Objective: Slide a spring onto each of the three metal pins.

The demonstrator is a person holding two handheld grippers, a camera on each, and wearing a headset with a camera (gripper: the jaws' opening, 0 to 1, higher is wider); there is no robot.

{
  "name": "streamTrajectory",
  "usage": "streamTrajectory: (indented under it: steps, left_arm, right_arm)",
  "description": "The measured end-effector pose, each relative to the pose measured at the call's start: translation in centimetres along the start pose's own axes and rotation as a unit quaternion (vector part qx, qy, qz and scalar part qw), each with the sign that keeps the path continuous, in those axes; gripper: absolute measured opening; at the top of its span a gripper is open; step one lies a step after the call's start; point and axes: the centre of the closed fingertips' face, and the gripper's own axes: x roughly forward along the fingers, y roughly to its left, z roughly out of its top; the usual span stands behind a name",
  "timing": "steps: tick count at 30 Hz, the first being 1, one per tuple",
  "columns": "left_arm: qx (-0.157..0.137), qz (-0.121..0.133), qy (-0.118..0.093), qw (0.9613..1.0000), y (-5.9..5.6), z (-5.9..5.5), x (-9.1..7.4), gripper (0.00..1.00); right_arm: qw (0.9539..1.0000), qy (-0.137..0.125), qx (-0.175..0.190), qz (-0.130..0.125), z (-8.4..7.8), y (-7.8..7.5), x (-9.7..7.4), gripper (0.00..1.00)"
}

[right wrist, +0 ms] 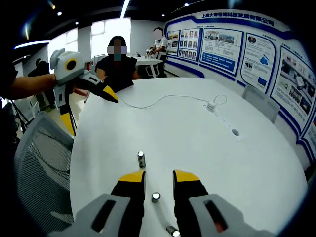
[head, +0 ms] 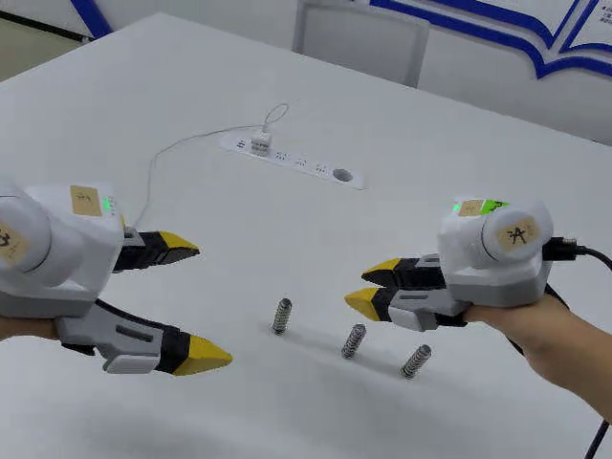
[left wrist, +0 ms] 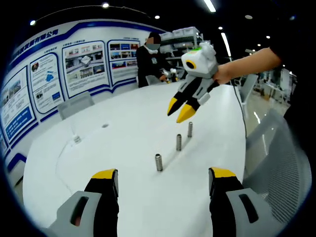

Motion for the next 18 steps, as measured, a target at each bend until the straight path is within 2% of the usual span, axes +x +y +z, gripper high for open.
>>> streamTrajectory:
  steps: [1, 4, 12, 18]
  left_arm:
    - [0.001, 0.002, -0.001, 1.0000, 0.1, 0.2, 0.0, 0.77]
    - [0.005, 0.008, -0.003, 0.9999, 0.3, 0.8, -0.1, 0.76]
    - [0.009, 0.012, -0.009, 0.9998, 0.1, 1.7, -0.5, 0.77]
    - [0.015, 0.005, -0.002, 0.9999, -0.5, 1.7, -0.9, 0.80]
  right_arm:
    - [1.0000, -0.004, 0.001, -0.004, 0.0, -0.1, -0.3, 0.23]
    - [0.9986, -0.031, 0.012, -0.040, 0.3, -1.1, -1.9, 0.24]
    - [0.9960, -0.052, 0.035, -0.062, -1.3, -1.6, -5.3, 0.26]
    - [0.9941, -0.054, 0.048, -0.080, -3.2, -1.9, -7.8, 0.28]
